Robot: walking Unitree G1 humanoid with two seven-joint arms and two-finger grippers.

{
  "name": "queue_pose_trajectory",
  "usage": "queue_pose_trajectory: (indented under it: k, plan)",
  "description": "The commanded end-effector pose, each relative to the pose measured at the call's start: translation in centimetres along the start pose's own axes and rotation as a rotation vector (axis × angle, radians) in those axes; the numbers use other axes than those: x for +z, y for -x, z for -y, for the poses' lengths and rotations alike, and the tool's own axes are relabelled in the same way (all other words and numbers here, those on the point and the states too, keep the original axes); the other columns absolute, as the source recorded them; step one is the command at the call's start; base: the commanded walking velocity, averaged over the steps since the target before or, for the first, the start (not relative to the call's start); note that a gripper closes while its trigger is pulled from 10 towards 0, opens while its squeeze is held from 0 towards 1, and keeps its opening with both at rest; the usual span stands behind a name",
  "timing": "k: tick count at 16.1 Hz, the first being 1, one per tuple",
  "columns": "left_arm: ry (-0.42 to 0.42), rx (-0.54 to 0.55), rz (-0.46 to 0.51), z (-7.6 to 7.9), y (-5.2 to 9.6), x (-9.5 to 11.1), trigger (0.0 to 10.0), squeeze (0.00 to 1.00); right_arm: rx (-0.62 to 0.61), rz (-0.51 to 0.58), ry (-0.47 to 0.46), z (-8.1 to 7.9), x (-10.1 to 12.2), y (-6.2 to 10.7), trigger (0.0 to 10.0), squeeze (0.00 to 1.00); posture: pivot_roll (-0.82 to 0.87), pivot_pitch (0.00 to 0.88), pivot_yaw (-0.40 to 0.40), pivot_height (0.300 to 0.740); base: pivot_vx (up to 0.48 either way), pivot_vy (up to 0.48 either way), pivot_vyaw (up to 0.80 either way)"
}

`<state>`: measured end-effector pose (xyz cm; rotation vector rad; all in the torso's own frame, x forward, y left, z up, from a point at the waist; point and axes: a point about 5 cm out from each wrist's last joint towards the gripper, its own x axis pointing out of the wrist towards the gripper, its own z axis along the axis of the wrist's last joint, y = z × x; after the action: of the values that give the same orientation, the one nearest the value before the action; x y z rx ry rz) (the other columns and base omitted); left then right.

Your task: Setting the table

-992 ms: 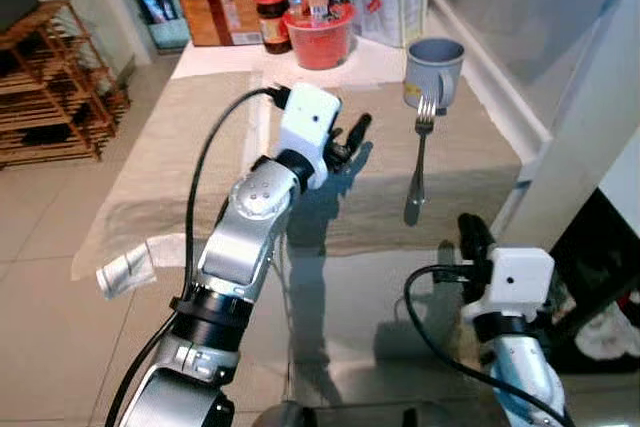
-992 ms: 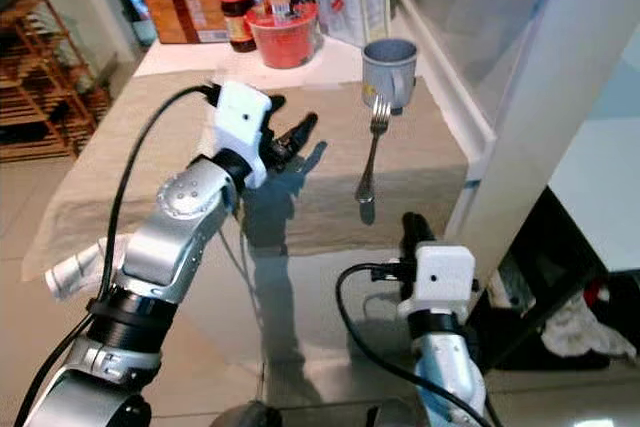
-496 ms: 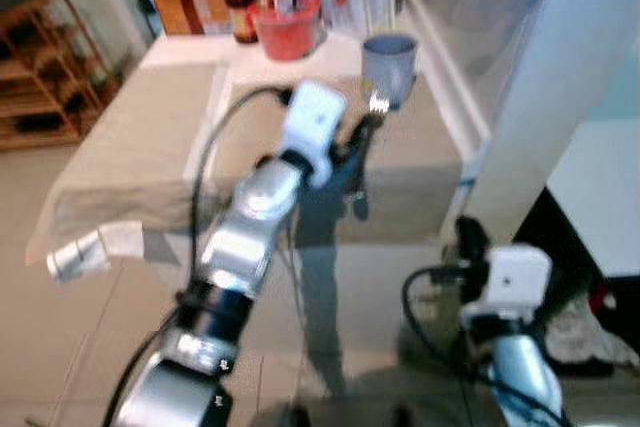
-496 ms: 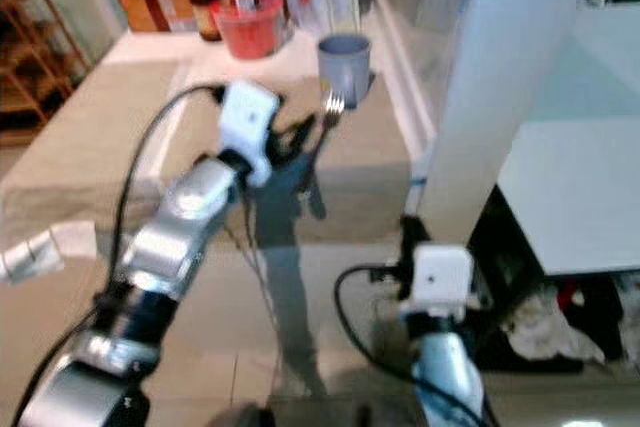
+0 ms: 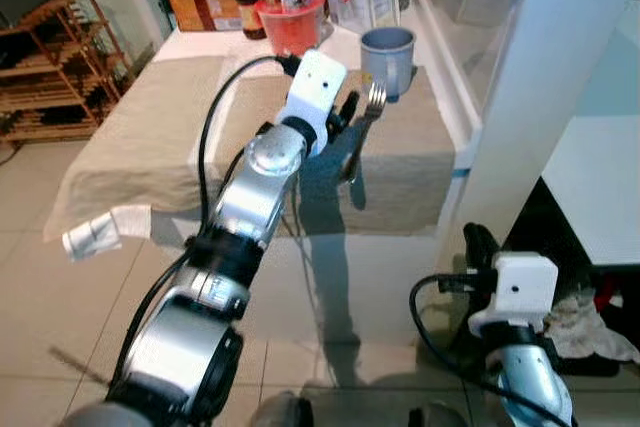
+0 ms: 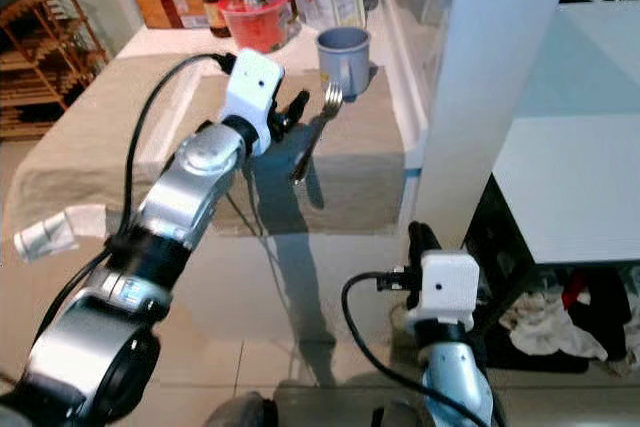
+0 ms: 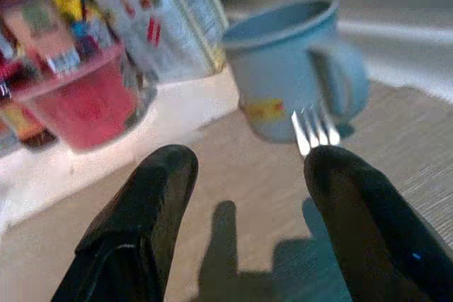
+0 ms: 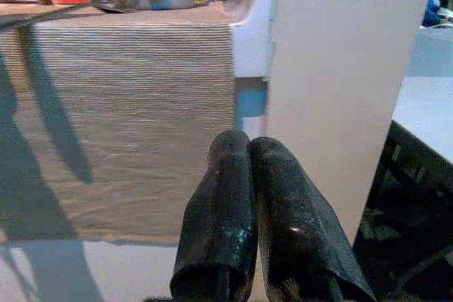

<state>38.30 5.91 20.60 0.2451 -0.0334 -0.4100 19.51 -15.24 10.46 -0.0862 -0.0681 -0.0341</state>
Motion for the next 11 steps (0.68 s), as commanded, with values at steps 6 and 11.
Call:
queue_pose_trajectory:
  k: [6, 11]
  plan:
    - [0.216, -0.133, -0.041, 3.7, -1.3, 1.4, 10.0, 0.00, -0.019, -0.024, 0.008, 0.1, 0.3, 1.7, 10.0, 0.00, -0.18, 0.000, 0.158, 0.694, 0.000, 0.000, 0.00]
    - [0.074, -0.103, -0.088, 4.2, -1.5, 0.0, 10.0, 0.00, -0.016, -0.034, 0.005, -0.1, 0.4, 1.9, 10.0, 0.00, -0.18, 0.016, 0.160, 0.694, 0.000, 0.000, 0.00]
